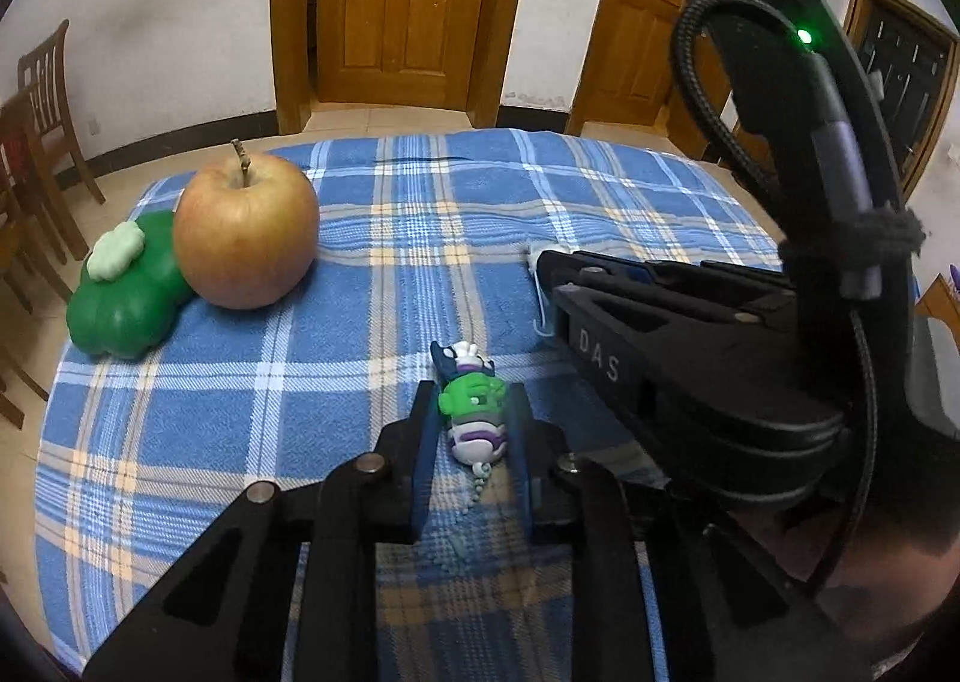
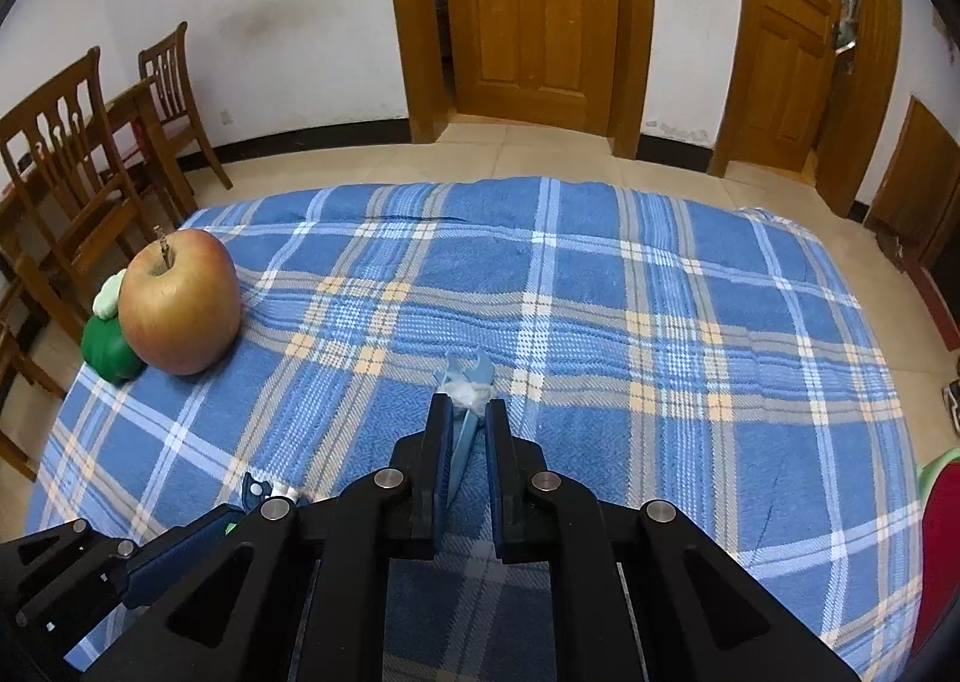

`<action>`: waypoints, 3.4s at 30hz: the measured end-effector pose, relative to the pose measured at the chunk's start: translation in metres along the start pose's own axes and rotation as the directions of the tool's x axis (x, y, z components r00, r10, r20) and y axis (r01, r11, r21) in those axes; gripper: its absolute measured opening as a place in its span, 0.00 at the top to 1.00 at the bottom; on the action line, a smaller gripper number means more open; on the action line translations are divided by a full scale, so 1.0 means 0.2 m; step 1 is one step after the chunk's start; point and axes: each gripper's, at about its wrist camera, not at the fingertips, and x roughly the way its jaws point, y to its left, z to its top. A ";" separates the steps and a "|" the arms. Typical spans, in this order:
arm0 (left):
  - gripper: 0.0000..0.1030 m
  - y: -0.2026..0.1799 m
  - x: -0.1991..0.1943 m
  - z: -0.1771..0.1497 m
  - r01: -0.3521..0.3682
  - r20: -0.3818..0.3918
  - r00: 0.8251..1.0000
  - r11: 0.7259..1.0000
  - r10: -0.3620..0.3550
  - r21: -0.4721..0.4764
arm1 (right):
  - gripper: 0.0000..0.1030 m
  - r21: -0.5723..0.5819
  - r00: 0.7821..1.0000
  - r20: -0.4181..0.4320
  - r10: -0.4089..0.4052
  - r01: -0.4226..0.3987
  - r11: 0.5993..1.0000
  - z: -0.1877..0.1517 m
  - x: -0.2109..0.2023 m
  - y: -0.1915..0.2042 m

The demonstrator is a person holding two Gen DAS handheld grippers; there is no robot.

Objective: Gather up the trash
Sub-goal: 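Grasp the green toy figure with the left tool while the right tool grasps the blue toy, then carry the toy figure and blue toy over the red bucket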

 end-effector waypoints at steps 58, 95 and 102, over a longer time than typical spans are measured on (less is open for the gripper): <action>0.80 -0.91 -0.85 -0.65 0.208 0.097 0.961 0.906 -0.260 0.370 | 0.98 0.281 0.932 0.292 -0.216 0.132 0.951 -1.22 -1.62 -0.47; 0.80 -1.58 -0.43 -0.34 0.303 0.004 0.936 0.812 -0.352 0.499 | 0.98 0.398 0.875 0.234 -0.423 0.311 0.863 -1.14 -1.55 -1.05; 0.80 -1.71 -0.24 -0.23 0.277 0.019 0.943 0.812 -0.333 0.513 | 0.98 0.387 0.885 0.209 -0.416 0.316 0.866 -1.06 -1.39 -1.23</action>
